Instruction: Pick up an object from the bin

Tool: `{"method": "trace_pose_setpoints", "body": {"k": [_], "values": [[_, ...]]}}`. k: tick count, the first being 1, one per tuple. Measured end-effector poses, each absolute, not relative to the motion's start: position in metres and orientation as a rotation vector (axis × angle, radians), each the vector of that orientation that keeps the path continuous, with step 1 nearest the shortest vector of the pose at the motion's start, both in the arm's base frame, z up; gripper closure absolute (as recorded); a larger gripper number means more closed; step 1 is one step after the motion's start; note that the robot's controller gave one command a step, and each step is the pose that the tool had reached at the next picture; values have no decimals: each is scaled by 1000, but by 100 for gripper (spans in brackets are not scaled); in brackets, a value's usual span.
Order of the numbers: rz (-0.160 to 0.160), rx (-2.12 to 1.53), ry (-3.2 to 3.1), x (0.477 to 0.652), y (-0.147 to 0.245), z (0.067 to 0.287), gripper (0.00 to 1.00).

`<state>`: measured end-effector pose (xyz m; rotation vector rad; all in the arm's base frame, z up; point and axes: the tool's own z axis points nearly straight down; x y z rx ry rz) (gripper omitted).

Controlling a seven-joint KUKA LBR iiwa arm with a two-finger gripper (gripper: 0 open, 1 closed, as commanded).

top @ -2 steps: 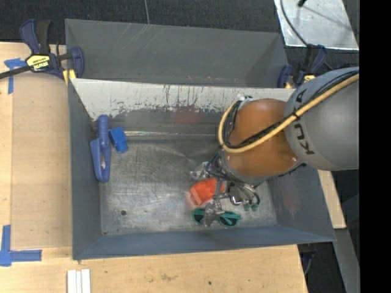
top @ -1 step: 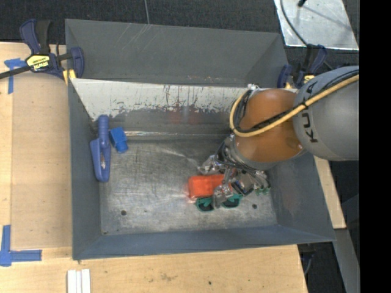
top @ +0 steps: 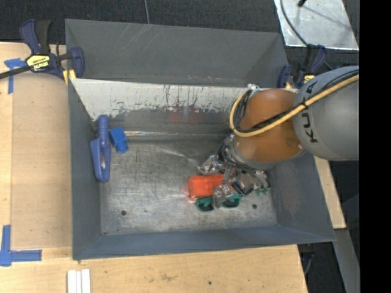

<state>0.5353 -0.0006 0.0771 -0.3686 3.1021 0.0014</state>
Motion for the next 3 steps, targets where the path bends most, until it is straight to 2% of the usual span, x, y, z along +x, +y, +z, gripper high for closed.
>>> {"method": "trace_pose_setpoints", "body": {"k": [1,2,3], "values": [[0,-16,3139,487,22,162,100],[1,-13,3139,487,22,162,100],[0,7,3146,505,3,212,100]]}}
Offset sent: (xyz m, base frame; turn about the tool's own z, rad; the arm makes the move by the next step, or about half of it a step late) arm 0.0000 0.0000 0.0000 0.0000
